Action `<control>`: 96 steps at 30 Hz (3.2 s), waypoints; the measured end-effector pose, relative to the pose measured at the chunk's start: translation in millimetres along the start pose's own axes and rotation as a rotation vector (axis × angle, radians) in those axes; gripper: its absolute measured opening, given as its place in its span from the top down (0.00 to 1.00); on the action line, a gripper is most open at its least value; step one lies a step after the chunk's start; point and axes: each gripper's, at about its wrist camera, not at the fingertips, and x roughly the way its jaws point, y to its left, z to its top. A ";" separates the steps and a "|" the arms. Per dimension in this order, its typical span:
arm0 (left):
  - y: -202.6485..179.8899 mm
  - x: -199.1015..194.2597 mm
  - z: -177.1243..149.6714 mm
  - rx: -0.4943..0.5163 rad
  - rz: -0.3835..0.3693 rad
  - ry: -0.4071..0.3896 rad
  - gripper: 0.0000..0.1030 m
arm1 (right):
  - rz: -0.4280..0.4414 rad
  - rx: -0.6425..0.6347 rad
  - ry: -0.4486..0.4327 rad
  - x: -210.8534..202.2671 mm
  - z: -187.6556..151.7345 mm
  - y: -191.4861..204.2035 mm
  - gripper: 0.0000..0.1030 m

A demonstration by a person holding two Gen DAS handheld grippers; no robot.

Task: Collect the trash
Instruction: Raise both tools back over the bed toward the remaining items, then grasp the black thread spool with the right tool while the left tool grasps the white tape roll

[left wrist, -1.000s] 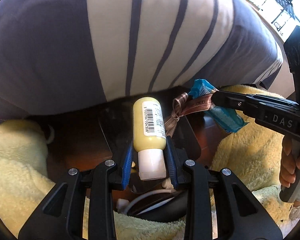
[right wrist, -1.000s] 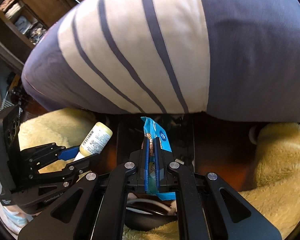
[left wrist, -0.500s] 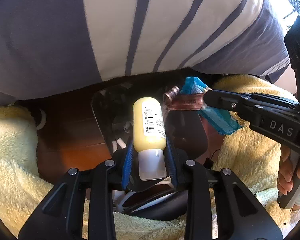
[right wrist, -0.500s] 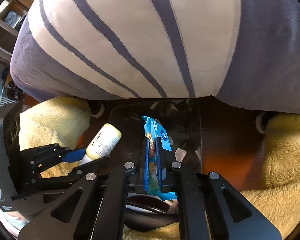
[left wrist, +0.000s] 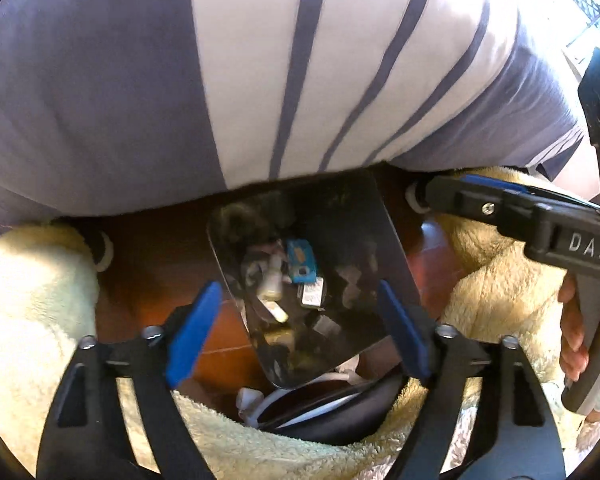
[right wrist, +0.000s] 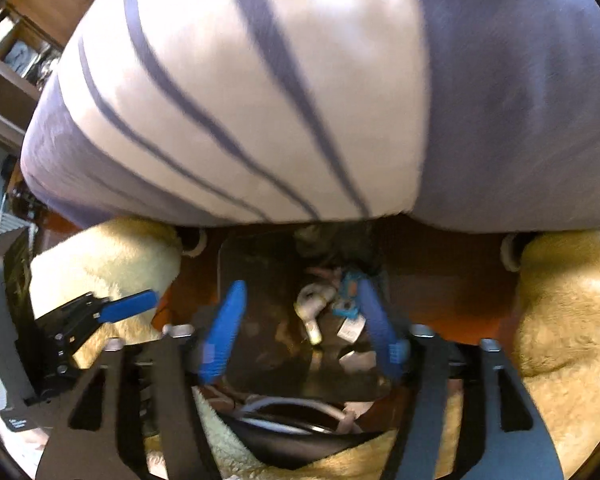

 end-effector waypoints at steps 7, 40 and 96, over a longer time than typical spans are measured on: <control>-4.4 -44.4 4.5 0.014 0.026 -0.123 0.09 | -0.072 -0.023 -0.129 -46.0 8.2 -2.1 0.08; 17.7 -174.7 83.3 0.020 0.179 -0.483 0.08 | -0.119 -0.137 -0.454 -152.6 82.5 34.2 0.04; 24.8 -95.7 285.7 0.055 0.142 -0.442 0.20 | -0.145 -0.181 -0.413 -78.0 232.5 17.6 0.46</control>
